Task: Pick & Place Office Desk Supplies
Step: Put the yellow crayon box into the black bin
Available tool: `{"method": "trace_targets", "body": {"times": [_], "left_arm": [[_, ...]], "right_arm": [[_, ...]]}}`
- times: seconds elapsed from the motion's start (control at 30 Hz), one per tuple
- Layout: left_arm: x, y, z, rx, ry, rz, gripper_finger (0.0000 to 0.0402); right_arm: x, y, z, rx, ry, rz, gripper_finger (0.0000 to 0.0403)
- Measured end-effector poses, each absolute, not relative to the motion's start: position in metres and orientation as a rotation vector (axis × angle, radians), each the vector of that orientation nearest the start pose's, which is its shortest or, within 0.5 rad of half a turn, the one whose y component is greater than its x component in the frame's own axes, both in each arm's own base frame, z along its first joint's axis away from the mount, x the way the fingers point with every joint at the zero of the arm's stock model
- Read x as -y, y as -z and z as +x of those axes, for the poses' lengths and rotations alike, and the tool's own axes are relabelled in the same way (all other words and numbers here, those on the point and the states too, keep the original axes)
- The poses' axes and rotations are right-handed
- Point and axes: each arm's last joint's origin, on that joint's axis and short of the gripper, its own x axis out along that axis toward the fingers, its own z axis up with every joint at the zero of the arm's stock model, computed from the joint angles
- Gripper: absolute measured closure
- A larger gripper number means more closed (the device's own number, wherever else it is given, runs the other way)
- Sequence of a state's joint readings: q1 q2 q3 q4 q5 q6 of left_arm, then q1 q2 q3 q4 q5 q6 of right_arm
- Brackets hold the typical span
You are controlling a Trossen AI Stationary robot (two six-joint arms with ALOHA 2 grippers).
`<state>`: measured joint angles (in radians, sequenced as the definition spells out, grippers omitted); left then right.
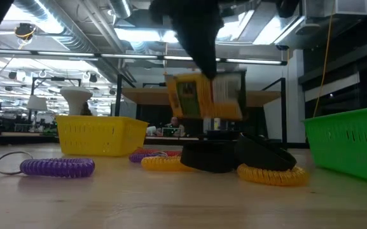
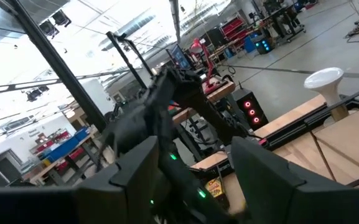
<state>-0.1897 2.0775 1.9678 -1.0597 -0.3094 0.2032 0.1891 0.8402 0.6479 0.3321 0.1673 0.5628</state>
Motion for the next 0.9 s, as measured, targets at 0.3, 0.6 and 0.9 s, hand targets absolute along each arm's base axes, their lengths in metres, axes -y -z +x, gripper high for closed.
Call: {"method": "trace_targets", "body": {"times": [0.3,0.6,0.9], "left_arm": [[0.070,-0.328,0.388,-1.160,-0.033,0.302,0.0401],[0.076,-0.355,0.336,-1.333,-0.166,-0.075,0.0401],[0.120,-0.364,0.306,-1.336,-0.280,-0.206,0.0400]], "right_arm": [[-0.029,-0.326,0.189,0.136,-0.049,0.587,0.0197],[-0.029,-0.326,0.189,0.137,-0.047,0.588,0.0197],[-0.028,-0.326,0.189,0.143,-0.022,0.570,0.0197]]}}
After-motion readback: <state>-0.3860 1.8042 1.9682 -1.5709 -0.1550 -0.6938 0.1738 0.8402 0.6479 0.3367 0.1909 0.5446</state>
